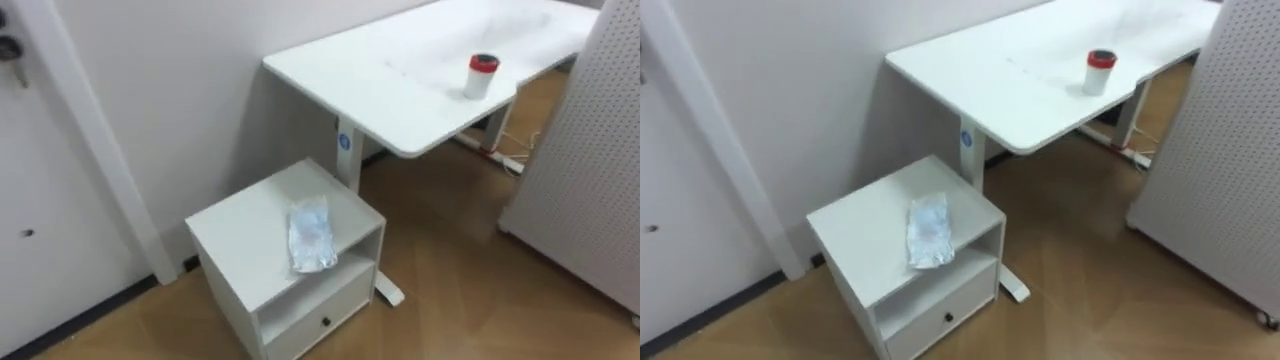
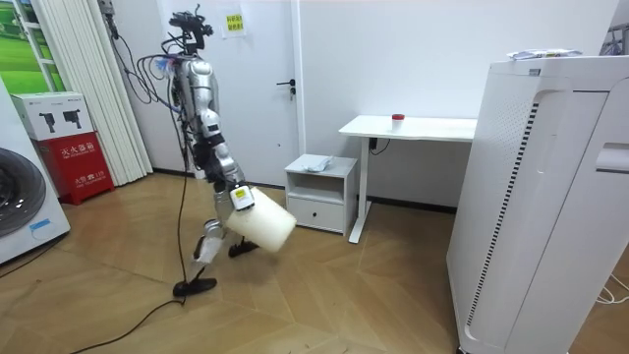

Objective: Pick garbage

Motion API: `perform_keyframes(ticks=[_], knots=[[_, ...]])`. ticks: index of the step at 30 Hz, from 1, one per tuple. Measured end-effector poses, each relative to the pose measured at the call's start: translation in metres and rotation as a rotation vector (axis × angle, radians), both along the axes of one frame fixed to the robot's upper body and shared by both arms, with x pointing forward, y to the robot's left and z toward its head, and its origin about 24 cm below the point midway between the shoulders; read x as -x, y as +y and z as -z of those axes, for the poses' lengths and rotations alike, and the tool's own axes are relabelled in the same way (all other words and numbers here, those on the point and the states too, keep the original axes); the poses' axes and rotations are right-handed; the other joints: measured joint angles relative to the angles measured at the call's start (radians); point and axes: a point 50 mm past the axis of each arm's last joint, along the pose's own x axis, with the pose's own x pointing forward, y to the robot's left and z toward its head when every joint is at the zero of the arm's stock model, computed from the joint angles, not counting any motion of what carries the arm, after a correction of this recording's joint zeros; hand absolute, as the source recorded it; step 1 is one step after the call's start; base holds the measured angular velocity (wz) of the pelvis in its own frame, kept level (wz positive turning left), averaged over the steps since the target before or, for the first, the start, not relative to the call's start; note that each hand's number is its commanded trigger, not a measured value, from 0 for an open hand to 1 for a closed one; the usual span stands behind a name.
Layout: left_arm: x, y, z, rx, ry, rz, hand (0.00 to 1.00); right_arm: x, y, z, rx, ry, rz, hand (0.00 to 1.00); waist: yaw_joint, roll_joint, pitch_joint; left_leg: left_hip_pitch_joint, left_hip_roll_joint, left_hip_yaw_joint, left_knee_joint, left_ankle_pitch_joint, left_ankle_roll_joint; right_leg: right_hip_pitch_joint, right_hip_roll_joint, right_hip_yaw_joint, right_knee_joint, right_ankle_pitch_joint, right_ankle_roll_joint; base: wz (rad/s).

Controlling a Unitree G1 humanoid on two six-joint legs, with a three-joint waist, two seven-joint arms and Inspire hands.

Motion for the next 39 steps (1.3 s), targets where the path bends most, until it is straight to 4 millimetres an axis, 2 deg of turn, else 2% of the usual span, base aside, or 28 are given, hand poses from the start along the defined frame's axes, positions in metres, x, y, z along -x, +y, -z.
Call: perform_keyframes(ticks=[1, 2, 3, 5, 6, 8, 9, 10, 11, 12, 13, 14, 15, 16, 17, 20, 22, 25, 27, 28, 29, 30, 31, 32, 34, 36, 38, 39], knots=[[-0.006, 0.000, 0.000, 0.000, -0.017, 0.005, 0.00, -0.002, -0.001, -0.001, 0.011, -0.007, 0.001, 1.00, 0.000, -0.006, -0.0023, 0.024, -0.015, 0.005, 0.004, -0.026, 0.011, -0.051, -0.025, -0.027, 0.150, 0.022, 0.042, 0.04], [-0.016, -0.001, -0.001, -0.004, -0.044, 0.000, 0.00, -0.005, -0.003, -0.001, 0.029, -0.016, 0.007, 1.00, 0.001, -0.006, -0.0036, 0.050, -0.028, 0.009, 0.006, -0.046, 0.019, -0.107, -0.055, -0.061, 0.298, 0.084, 0.067, 0.04], [-0.018, -0.001, -0.001, -0.008, -0.053, -0.006, 0.00, -0.008, -0.003, -0.002, 0.035, -0.023, 0.013, 1.00, 0.000, -0.002, -0.0029, 0.063, -0.030, 0.009, 0.006, -0.057, 0.023, -0.132, -0.060, -0.070, 0.360, 0.131, 0.065, 0.00], [-0.029, 0.002, -0.003, -0.042, -0.096, -0.016, 0.00, -0.018, -0.004, -0.003, 0.038, -0.057, 0.023, 1.00, 0.000, 0.021, -0.0038, 0.117, -0.027, 0.000, -0.013, -0.086, 0.029, -0.222, -0.075, -0.090, 0.534, 0.332, 0.050, -0.08], [-0.033, 0.003, -0.004, -0.054, -0.107, -0.010, 0.00, -0.021, -0.003, -0.004, 0.037, -0.070, 0.023, 1.00, 0.000, 0.026, -0.0048, 0.127, -0.023, -0.001, -0.020, -0.090, 0.029, -0.248, -0.080, -0.094, 0.566, 0.333, 0.047, -0.11], [-0.047, 0.004, -0.007, -0.090, -0.160, -0.004, 0.00, -0.037, -0.002, -0.007, 0.037, -0.127, 0.008, 1.00, 0.002, 0.047, 0.0000, 0.167, -0.001, -0.006, -0.061, -0.097, 0.026, -0.368, -0.077, -0.139, 0.597, 0.234, 0.017, -0.11], [-0.051, 0.004, -0.008, -0.097, -0.174, 0.001, 0.00, -0.041, -0.002, -0.008, 0.039, -0.140, 0.000, 1.00, 0.001, 0.053, 0.0023, 0.180, 0.007, -0.006, -0.074, -0.096, 0.025, -0.395, -0.072, -0.149, 0.570, 0.208, 0.014, -0.13], [-0.055, 0.004, -0.009, -0.102, -0.203, 0.004, 0.00, -0.048, 0.000, -0.010, 0.037, -0.176, -0.010, 1.00, 0.002, 0.062, 0.0045, 0.203, 0.021, -0.006, -0.104, -0.093, 0.018, -0.435, -0.062, -0.160, 0.478, 0.177, 0.013, -0.14], [-0.058, 0.003, -0.010, -0.101, -0.228, -0.007, 0.00, -0.050, 0.001, -0.011, 0.034, -0.195, -0.016, 1.00, 0.001, 0.064, 0.0057, 0.231, 0.028, -0.007, -0.140, -0.089, 0.010, -0.451, -0.058, -0.169, 0.344, 0.168, 0.010, -0.12], [-0.059, 0.003, -0.010, -0.098, -0.239, -0.014, 0.00, -0.051, 0.002, -0.011, 0.032, -0.197, -0.020, 1.00, 0.000, 0.066, 0.0057, 0.248, 0.032, -0.011, -0.157, -0.087, 0.006, -0.450, -0.051, -0.171, 0.253, 0.168, 0.010, 0.00], [-0.061, 0.002, -0.011, -0.091, -0.257, -0.024, 0.00, -0.049, 0.003, -0.010, 0.023, -0.196, -0.021, 1.00, -0.002, 0.065, 0.0039, 0.277, 0.037, -0.020, -0.190, -0.084, -0.004, -0.431, -0.035, -0.171, 0.070, 0.181, 0.015, 0.17], [-0.062, 0.000, -0.011, -0.083, -0.270, -0.026, 0.00, -0.046, 0.004, -0.009, 0.020, -0.195, -0.020, 1.00, -0.003, 0.067, 0.0041, 0.297, 0.041, -0.034, -0.210, -0.085, -0.014, -0.411, -0.019, -0.168, -0.051, 0.256, 0.019, 0.29], [-0.062, -0.001, -0.011, -0.078, -0.275, -0.031, 0.00, -0.044, 0.004, -0.009, 0.019, -0.196, -0.019, 1.00, -0.007, 0.070, -0.0013, 0.307, 0.046, -0.041, -0.217, -0.087, -0.021, -0.397, -0.007, -0.166, -0.081, 0.295, 0.016, 0.31], [-0.062, -0.004, -0.011, -0.072, -0.290, -0.031, 0.00, -0.037, 0.005, -0.007, 0.018, -0.183, -0.016, 1.00, -0.007, 0.073, -0.0112, 0.326, 0.061, -0.047, -0.230, -0.089, -0.036, -0.370, 0.019, -0.159, -0.115, 0.319, 0.007, 0.10], [-0.063, -0.004, -0.012, -0.068, -0.309, -0.033, 0.00, -0.033, 0.006, -0.006, 0.017, -0.171, -0.014, 1.00, -0.001, 0.079, -0.0089, 0.339, 0.074, -0.046, -0.243, -0.088, -0.047, -0.352, 0.037, -0.164, -0.139, 0.326, -0.002, -0.04], [-0.065, -0.003, -0.013, -0.076, -0.338, -0.051, 0.00, -0.036, 0.007, -0.006, 0.018, -0.179, -0.041, 1.00, -0.001, 0.085, -0.0055, 0.345, 0.093, -0.047, -0.264, -0.079, -0.064, -0.335, 0.055, -0.164, -0.181, 0.331, -0.011, -0.14], [-0.070, -0.004, -0.016, -0.086, -0.367, -0.047, 0.00, -0.041, 0.007, -0.007, 0.014, -0.189, -0.057, 1.00, -0.007, 0.085, -0.0048, 0.338, 0.094, -0.055, -0.262, -0.078, -0.065, -0.337, 0.062, -0.165, -0.185, 0.329, -0.013, 0.06], [-0.093, -0.007, -0.023, -0.105, -0.465, -0.036, 0.00, -0.051, 0.008, -0.008, 0.013, -0.208, -0.075, 1.00, -0.031, 0.081, -0.0008, 0.315, 0.094, -0.067, -0.262, -0.073, -0.073, -0.367, 0.065, -0.171, -0.168, 0.326, -0.016, 0.10], [-0.112, -0.008, -0.030, -0.125, -0.537, -0.014, 0.00, -0.060, 0.009, -0.010, 0.013, -0.240, -0.088, 1.00, -0.032, 0.080, 0.0018, 0.289, 0.095, -0.063, -0.249, -0.073, -0.073, -0.393, 0.061, -0.165, -0.157, 0.326, -0.017, 0.00], [-0.126, -0.009, -0.035, -0.133, -0.588, -0.010, 0.00, -0.065, 0.009, -0.011, 0.014, -0.253, -0.092, 1.00, -0.038, 0.080, 0.0049, 0.258, 0.092, -0.059, -0.213, -0.073, -0.073, -0.406, 0.050, -0.149, -0.157, 0.326, -0.017, 0.06], [-0.140, -0.010, -0.041, -0.138, -0.637, -0.008, 0.00, -0.070, 0.010, -0.011, 0.012, -0.260, -0.094, 1.00, -0.046, 0.078, 0.0127, 0.202, 0.091, -0.051, -0.129, -0.073, -0.075, -0.415, 0.041, -0.114, -0.157, 0.327, -0.016, 0.14], [-0.149, -0.011, -0.045, -0.140, -0.664, -0.006, 0.00, -0.073, 0.010, -0.012, 0.011, -0.268, -0.089, 1.00, -0.048, 0.073, 0.0226, 0.158, 0.092, -0.048, -0.058, -0.071, -0.091, -0.417, 0.033, -0.084, -0.157, 0.325, -0.014, 0.37], [-0.168, -0.014, -0.054, -0.143, -0.728, 0.003, 0.00, -0.074, 0.008, -0.013, 0.013, -0.273, -0.068, 1.00, -0.059, 0.071, 0.0335, 0.071, 0.091, -0.071, -0.024, -0.077, -0.103, -0.440, 0.029, -0.033, -0.150, 0.324, -0.002, 0.67], [-0.193, -0.019, -0.069, -0.151, -0.823, 0.028, 0.00, -0.078, 0.004, -0.015, 0.018, -0.294, -0.027, 1.00, -0.077, 0.097, 0.0268, -0.012, 0.121, -0.085, -0.091, -0.051, -0.072, -0.501, 0.034, -0.029, -0.099, 0.310, 0.018, 0.64], [-0.217, -0.020, -0.088, -0.194, -0.935, 0.056, 0.00, -0.091, 0.005, -0.018, 0.011, -0.321, -0.012, 1.00, -0.061, 0.069, 0.0332, -0.062, 0.123, 0.002, -0.051, -0.046, -0.053, -0.590, 0.017, -0.048, -0.036, 0.285, 0.044, -0.02], [-0.224, -0.019, -0.094, -0.229, -0.975, 0.059, 0.00, -0.100, 0.005, -0.021, 0.005, -0.349, -0.018, 1.00, -0.053, 0.073, 0.0354, -0.089, 0.126, 0.018, -0.027, -0.051, -0.044, -0.615, 0.012, -0.077, -0.034, 0.291, 0.038, -0.44], [-0.230, -0.019, -0.101, -0.253, -1.013, 0.043, 0.00, -0.107, 0.002, -0.025, 0.004, -0.376, 0.009, 1.00, -0.070, 0.092, 0.0469, -0.109, 0.127, 0.019, -0.014, -0.058, -0.034, -0.635, 0.011, -0.084, -0.026, 0.297, 0.042, -0.16], [-0.231, -0.019, -0.101, -0.261, -1.019, 0.039, 0.00, -0.107, 0.001, -0.025, 0.002, -0.377, 0.017, 1.00, -0.075, 0.094, 0.0479, -0.112, 0.127, 0.019, -0.013, -0.058, -0.033, -0.643, 0.010, -0.084, -0.019, 0.298, 0.041, -0.10]])
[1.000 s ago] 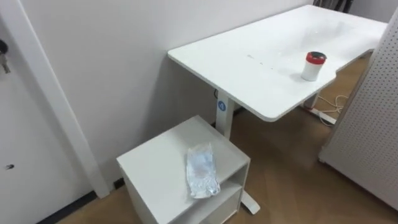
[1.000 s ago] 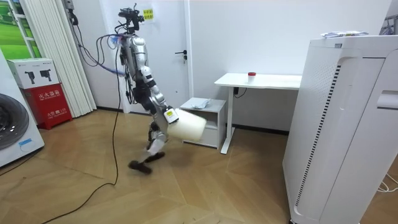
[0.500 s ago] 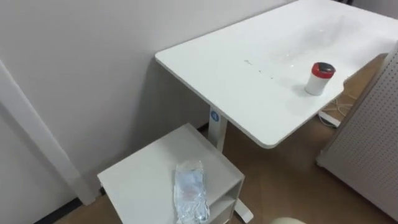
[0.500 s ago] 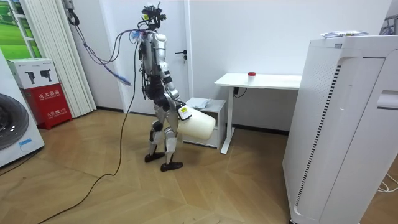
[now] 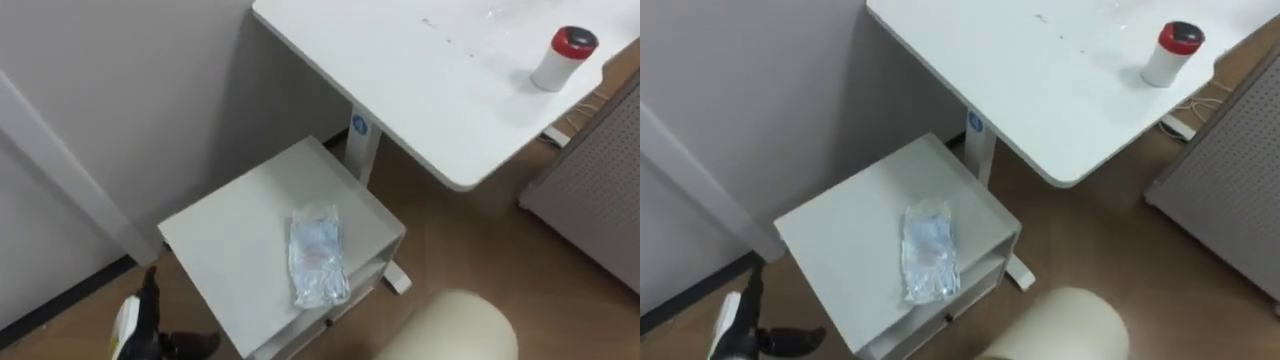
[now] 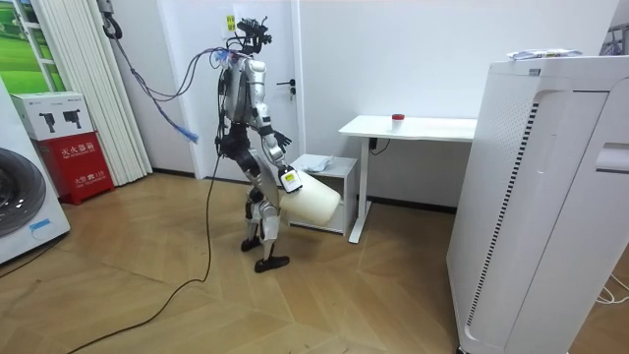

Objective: Pick garbage

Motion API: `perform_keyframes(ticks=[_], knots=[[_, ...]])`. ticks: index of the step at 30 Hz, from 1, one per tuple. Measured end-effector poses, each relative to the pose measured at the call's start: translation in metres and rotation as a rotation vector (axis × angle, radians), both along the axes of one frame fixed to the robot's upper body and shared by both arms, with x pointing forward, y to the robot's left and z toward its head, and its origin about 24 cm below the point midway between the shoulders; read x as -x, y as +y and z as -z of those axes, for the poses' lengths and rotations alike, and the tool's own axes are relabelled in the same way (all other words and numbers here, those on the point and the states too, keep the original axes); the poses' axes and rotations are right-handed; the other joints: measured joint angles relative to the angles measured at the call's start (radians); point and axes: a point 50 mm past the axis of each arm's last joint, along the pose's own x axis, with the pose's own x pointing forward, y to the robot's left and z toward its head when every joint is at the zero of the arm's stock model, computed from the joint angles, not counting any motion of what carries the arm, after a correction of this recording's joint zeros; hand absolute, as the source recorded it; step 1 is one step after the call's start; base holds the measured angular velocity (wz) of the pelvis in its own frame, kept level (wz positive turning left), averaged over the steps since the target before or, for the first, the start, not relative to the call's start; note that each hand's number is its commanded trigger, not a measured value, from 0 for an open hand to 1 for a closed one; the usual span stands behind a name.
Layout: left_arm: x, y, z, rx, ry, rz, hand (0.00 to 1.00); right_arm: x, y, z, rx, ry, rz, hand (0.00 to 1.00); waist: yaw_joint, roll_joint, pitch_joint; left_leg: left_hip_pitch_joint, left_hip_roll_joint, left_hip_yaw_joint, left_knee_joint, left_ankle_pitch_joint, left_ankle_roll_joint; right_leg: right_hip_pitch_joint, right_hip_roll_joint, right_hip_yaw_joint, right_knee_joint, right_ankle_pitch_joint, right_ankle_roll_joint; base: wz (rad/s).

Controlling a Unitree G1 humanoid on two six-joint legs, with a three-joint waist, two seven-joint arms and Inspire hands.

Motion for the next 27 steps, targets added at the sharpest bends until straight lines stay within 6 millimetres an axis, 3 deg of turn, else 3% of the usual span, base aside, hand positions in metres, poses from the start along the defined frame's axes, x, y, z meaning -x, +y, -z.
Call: perform_keyframes(ticks=[4, 7, 12, 19, 27], knots=[[-0.009, 0.001, -0.009, -0.029, -0.056, -0.041, 0.00, -0.004, -0.008, -0.004, -0.012, -0.022, 0.034, 1.00, -0.009, 0.011, 0.0032, -0.060, 0.004, 0.000, 0.046, -0.008, -0.003, -0.087, 0.008, 0.022, 0.078, -0.001, -0.011, -0.26], [-0.020, 0.001, -0.019, -0.047, -0.099, -0.056, 0.00, -0.014, -0.012, -0.009, -0.020, -0.059, 0.068, 1.00, -0.039, 0.026, 0.0104, -0.124, 0.013, 0.001, 0.086, -0.009, -0.007, -0.157, 0.010, 0.021, 0.120, 0.003, -0.023, -0.12], [-0.038, -0.001, -0.039, -0.096, -0.195, -0.074, 0.00, -0.017, -0.015, -0.012, -0.035, -0.085, 0.149, 1.00, -0.062, 0.024, 0.0120, -0.203, 0.031, 0.008, 0.144, -0.009, -0.019, -0.247, 0.018, 0.019, 0.181, -0.009, -0.041, -0.08], [-0.057, 0.001, -0.065, -0.178, -0.321, -0.062, 0.00, -0.026, -0.011, -0.014, -0.020, -0.086, 0.140, 1.00, -0.090, 0.015, 0.0222, -0.276, 0.069, 0.025, 0.194, -0.015, -0.031, -0.327, 0.045, 0.024, 0.211, -0.002, -0.056, -0.14], [-0.072, -0.010, -0.081, -0.210, -0.386, -0.014, 0.00, -0.033, -0.005, -0.015, -0.030, -0.105, 0.139, 1.00, -0.113, 0.012, 0.0246, -0.310, 0.078, 0.025, 0.192, -0.012, -0.038, -0.365, 0.059, 0.029, 0.209, 0.008, -0.074, -0.02]])
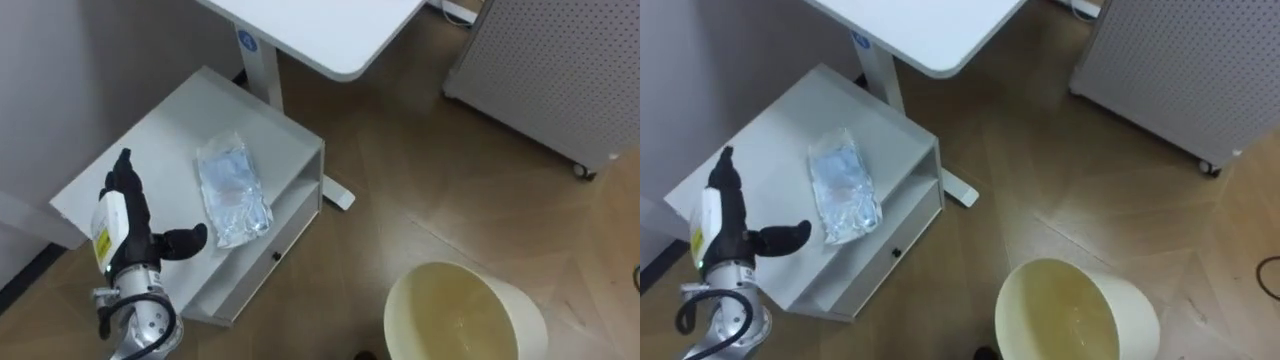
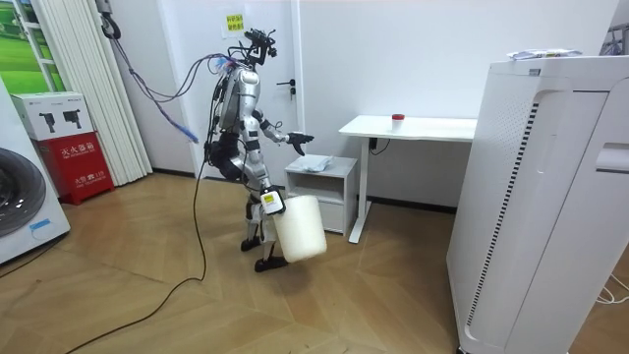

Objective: Pick garbage

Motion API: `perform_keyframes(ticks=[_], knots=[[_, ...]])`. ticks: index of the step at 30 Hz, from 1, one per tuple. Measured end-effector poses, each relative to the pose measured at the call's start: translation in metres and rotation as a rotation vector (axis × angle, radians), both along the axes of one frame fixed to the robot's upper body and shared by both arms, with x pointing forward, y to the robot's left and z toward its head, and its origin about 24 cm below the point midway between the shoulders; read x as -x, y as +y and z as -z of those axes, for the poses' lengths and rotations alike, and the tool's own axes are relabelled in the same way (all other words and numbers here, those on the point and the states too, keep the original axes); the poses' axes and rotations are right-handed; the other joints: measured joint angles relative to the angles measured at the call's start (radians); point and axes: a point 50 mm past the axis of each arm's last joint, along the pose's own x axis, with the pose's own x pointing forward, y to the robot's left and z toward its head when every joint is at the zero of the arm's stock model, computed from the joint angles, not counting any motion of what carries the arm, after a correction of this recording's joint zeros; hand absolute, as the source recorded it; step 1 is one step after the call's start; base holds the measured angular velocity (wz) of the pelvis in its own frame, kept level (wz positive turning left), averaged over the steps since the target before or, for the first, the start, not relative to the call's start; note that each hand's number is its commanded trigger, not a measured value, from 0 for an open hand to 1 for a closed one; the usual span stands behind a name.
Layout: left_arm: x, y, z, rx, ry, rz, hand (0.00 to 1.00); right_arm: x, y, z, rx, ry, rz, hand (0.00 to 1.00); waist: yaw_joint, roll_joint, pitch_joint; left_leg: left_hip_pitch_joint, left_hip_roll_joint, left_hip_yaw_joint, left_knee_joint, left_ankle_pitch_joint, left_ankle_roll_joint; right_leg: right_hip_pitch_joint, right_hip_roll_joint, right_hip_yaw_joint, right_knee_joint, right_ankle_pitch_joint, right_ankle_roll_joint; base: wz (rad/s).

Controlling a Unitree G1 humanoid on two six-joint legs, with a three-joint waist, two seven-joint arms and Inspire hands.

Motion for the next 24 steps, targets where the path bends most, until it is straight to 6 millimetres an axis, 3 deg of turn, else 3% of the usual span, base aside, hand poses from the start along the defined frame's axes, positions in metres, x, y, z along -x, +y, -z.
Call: perform_keyframes(ticks=[8, 16, 19, 24], knots=[[-0.011, -0.014, -0.014, -0.097, -0.047, 0.072, 0.00, -0.010, 0.010, -0.002, -0.014, -0.019, -0.031, 1.00, -0.035, -0.004, 0.0027, -0.026, 0.012, -0.004, 0.016, -0.015, -0.007, -0.018, 0.012, -0.004, -0.008, -0.004, -0.004, -0.04], [-0.022, -0.019, -0.028, -0.124, -0.080, 0.087, 0.00, -0.013, 0.011, -0.003, -0.021, -0.022, -0.036, 1.00, -0.044, -0.003, 0.0070, -0.037, 0.013, -0.003, 0.018, -0.023, -0.004, -0.029, 0.012, -0.002, -0.005, -0.007, 0.000, -0.02], [-0.023, -0.018, -0.028, -0.133, -0.059, 0.087, 0.00, -0.018, 0.012, -0.006, -0.023, -0.030, -0.041, 1.00, -0.049, -0.004, 0.0081, -0.058, 0.013, -0.005, 0.027, -0.024, -0.004, -0.051, 0.010, -0.005, 0.004, -0.008, -0.002, 0.00], [-0.018, -0.008, -0.006, -0.164, 0.108, 0.085, 0.00, -0.020, 0.013, -0.007, -0.038, -0.042, -0.041, 1.00, -0.061, -0.003, 0.0099, -0.079, 0.015, -0.006, 0.031, -0.025, -0.004, -0.069, 0.010, -0.010, 0.006, -0.009, -0.003, 0.00]])
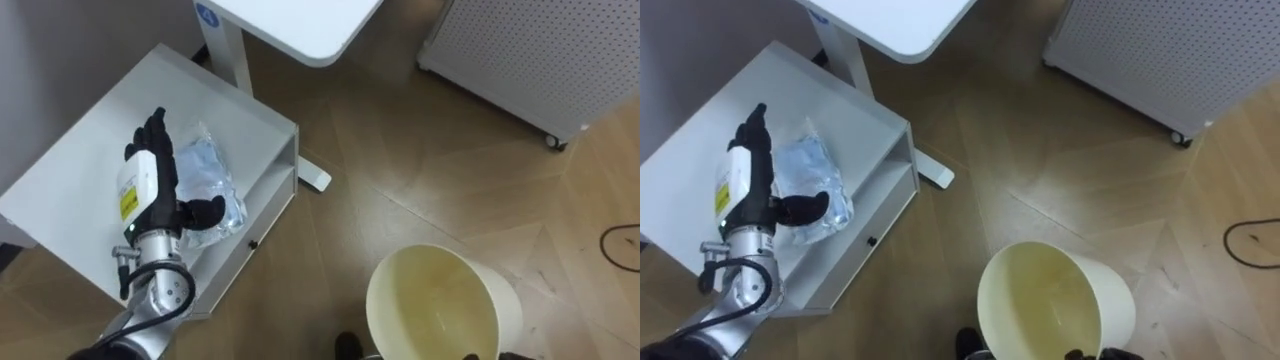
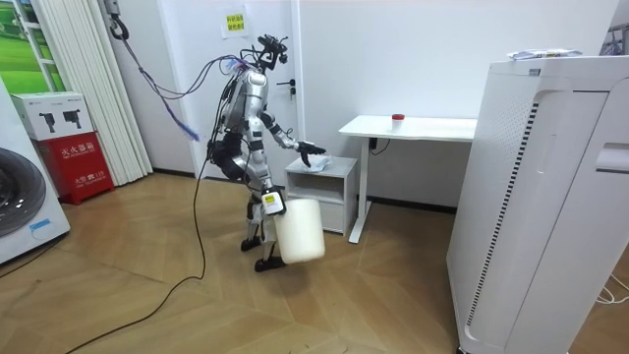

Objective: Pick garbage

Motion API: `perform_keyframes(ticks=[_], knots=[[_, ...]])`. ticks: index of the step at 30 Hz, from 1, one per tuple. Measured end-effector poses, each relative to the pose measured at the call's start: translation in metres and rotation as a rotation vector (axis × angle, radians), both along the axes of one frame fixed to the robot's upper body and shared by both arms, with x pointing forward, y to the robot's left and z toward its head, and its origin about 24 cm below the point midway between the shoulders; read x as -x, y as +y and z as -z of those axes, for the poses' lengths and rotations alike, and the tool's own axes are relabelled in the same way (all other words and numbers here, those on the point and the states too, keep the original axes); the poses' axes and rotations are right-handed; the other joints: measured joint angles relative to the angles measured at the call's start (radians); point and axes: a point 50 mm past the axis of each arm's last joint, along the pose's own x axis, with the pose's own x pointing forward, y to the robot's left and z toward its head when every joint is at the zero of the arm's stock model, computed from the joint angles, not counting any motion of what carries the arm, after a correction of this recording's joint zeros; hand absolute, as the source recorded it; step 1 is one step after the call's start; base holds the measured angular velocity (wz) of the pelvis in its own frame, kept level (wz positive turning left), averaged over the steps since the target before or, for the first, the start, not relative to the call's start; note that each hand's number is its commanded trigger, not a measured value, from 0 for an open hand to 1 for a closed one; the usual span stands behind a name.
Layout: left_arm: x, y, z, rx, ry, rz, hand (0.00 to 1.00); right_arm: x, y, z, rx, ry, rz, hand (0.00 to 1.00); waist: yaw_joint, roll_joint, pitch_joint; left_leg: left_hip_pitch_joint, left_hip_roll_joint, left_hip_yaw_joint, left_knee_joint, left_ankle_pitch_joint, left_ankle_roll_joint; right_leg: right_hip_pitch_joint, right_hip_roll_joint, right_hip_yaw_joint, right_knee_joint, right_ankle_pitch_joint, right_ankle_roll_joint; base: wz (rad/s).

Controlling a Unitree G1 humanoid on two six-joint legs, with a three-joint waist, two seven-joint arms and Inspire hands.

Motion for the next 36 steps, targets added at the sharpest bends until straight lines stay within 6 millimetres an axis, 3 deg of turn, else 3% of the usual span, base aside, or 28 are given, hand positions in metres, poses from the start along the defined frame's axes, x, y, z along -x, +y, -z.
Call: perform_keyframes(ticks=[11, 15, 16, 17, 18, 26, 29, 36], knots=[[0.011, 0.006, 0.029, -0.015, 0.271, 0.080, 0.00, 0.001, 0.000, 0.001, -0.030, 0.008, 0.040, 1.00, 0.006, 0.000, 0.0000, -0.009, -0.005, -0.001, -0.004, -0.005, 0.001, -0.008, -0.003, -0.001, -0.003, -0.003, 0.002, 0.00], [0.012, 0.006, 0.032, -0.012, 0.294, 0.095, 0.03, -0.001, 0.001, 0.000, -0.025, 0.008, 0.046, 1.00, 0.006, 0.000, -0.0012, -0.005, -0.008, 0.003, -0.007, -0.005, 0.002, -0.007, -0.007, 0.002, -0.002, -0.004, 0.004, 0.00], [0.014, 0.007, 0.034, -0.012, 0.303, 0.096, 0.62, -0.001, 0.001, 0.000, -0.024, 0.007, 0.047, 1.00, 0.007, 0.000, -0.0027, -0.004, -0.008, 0.003, -0.008, -0.005, 0.002, -0.007, -0.007, 0.002, -0.002, -0.004, 0.004, 0.00], [0.014, 0.007, 0.034, -0.012, 0.306, 0.098, 0.90, -0.001, 0.001, 0.000, -0.024, 0.007, 0.047, 1.00, 0.007, 0.000, -0.0034, -0.003, -0.009, 0.004, -0.008, -0.005, 0.002, -0.006, -0.007, 0.002, -0.002, -0.004, 0.004, 0.00], [0.015, 0.008, 0.035, -0.012, 0.313, 0.100, 1.00, -0.002, 0.001, 0.000, -0.023, 0.007, 0.047, 1.00, 0.007, 0.000, -0.0040, -0.001, -0.009, 0.004, -0.009, -0.004, 0.002, -0.005, -0.007, 0.002, -0.001, -0.004, 0.004, 0.00], [0.013, 0.025, 0.028, -0.044, 0.328, 0.054, 1.00, 0.000, 0.003, 0.001, -0.032, 0.033, 0.044, 1.00, 0.004, -0.003, -0.0087, 0.034, -0.010, 0.005, -0.013, -0.004, 0.002, 0.026, -0.009, 0.004, -0.003, -0.004, 0.004, -0.01], [0.013, 0.027, 0.029, -0.050, 0.344, 0.041, 1.00, 0.000, 0.004, 0.001, -0.021, 0.038, 0.031, 1.00, 0.003, -0.007, -0.0140, 0.041, -0.011, 0.006, -0.015, -0.004, 0.002, 0.032, -0.010, 0.003, -0.004, -0.005, 0.004, 0.00], [0.010, 0.022, 0.028, -0.004, 0.338, 0.022, 1.00, -0.001, 0.006, 0.001, -0.006, 0.042, 0.033, 1.00, 0.006, -0.010, -0.0159, 0.056, -0.025, 0.003, -0.031, 0.004, 0.004, 0.044, -0.020, 0.002, -0.006, -0.005, 0.005, 0.04]])
